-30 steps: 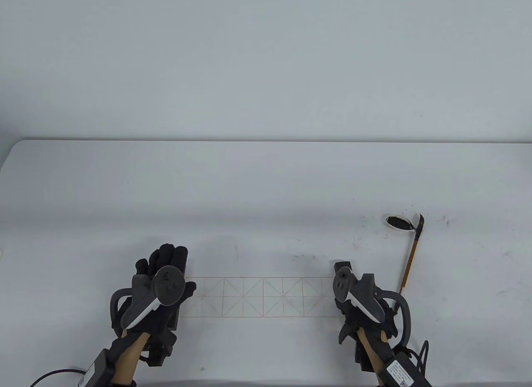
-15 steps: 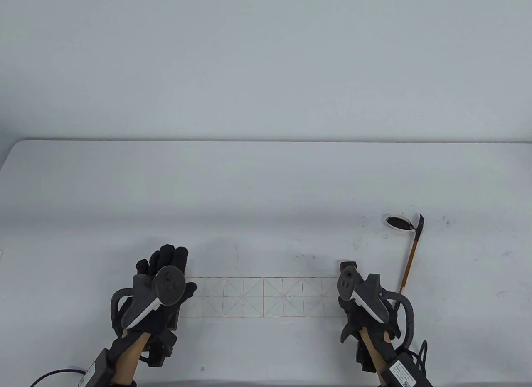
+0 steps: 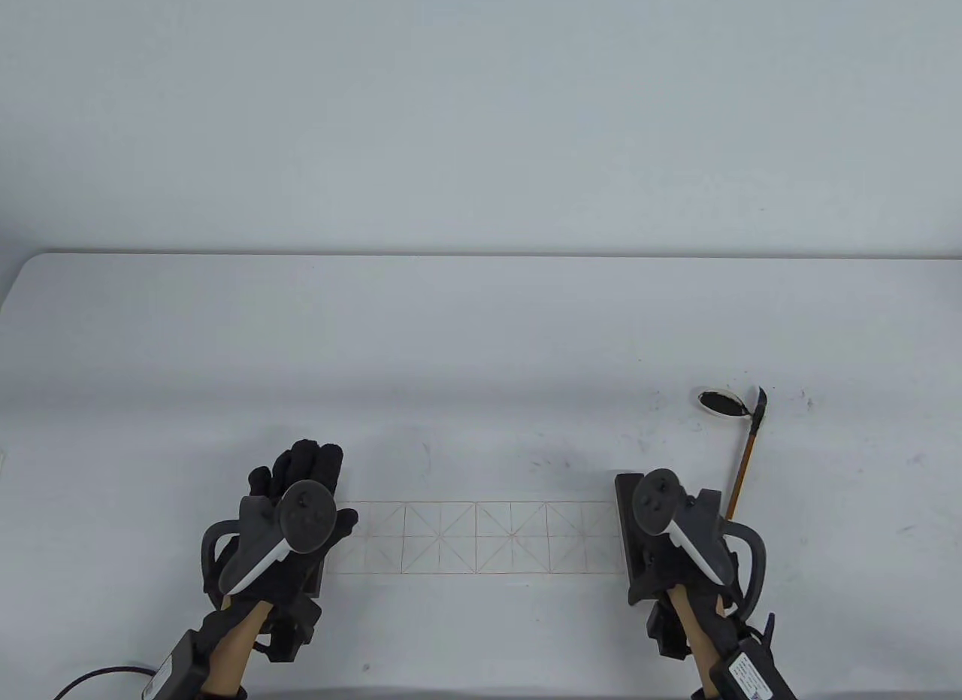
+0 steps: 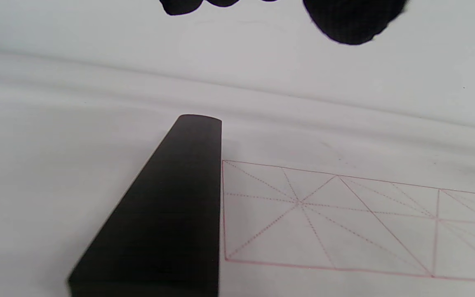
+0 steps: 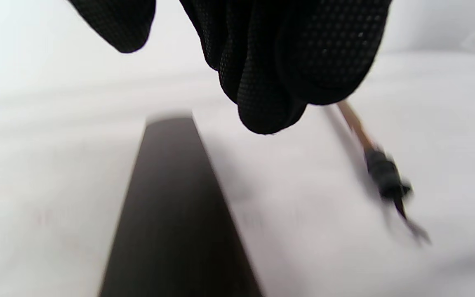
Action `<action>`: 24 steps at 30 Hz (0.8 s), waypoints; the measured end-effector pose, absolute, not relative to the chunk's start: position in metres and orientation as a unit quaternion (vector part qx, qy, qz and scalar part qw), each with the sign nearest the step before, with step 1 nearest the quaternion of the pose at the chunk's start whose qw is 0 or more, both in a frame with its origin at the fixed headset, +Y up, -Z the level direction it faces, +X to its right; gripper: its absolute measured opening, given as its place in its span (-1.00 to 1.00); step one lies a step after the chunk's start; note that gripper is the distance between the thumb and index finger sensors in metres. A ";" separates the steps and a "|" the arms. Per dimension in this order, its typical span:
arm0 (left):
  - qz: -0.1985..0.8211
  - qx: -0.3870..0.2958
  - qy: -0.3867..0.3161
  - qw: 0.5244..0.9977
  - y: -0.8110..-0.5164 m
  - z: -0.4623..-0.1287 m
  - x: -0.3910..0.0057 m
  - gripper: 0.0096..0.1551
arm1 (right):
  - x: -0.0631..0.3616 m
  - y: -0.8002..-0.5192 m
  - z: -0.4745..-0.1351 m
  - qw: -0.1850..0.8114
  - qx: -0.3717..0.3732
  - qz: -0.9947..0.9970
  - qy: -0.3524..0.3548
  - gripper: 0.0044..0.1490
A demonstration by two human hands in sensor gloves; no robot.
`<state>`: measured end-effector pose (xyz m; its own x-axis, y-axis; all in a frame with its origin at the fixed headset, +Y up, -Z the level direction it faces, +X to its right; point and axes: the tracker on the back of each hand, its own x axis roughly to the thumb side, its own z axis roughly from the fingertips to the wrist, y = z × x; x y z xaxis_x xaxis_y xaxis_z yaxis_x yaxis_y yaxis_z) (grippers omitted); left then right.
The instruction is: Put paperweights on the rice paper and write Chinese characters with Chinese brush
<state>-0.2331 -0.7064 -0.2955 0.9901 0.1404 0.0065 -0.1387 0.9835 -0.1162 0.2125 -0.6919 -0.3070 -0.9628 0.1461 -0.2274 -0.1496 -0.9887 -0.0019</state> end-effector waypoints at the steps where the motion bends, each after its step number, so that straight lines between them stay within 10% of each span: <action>1: 0.068 -0.059 -0.006 0.996 -0.707 -0.295 -0.234 0.04 | 0.221 -0.683 -0.305 0.085 -0.112 0.990 -0.029 -0.23; 9: 0.073 -0.053 -0.007 0.996 -0.705 -0.294 -0.234 0.04 | 0.277 -0.661 -0.305 -0.072 -0.051 0.983 -0.162 -0.29; 24: 0.077 -0.057 -0.004 0.995 -0.705 -0.294 -0.235 0.03 | 0.297 -0.739 -0.337 -0.348 0.039 0.937 -0.009 -0.12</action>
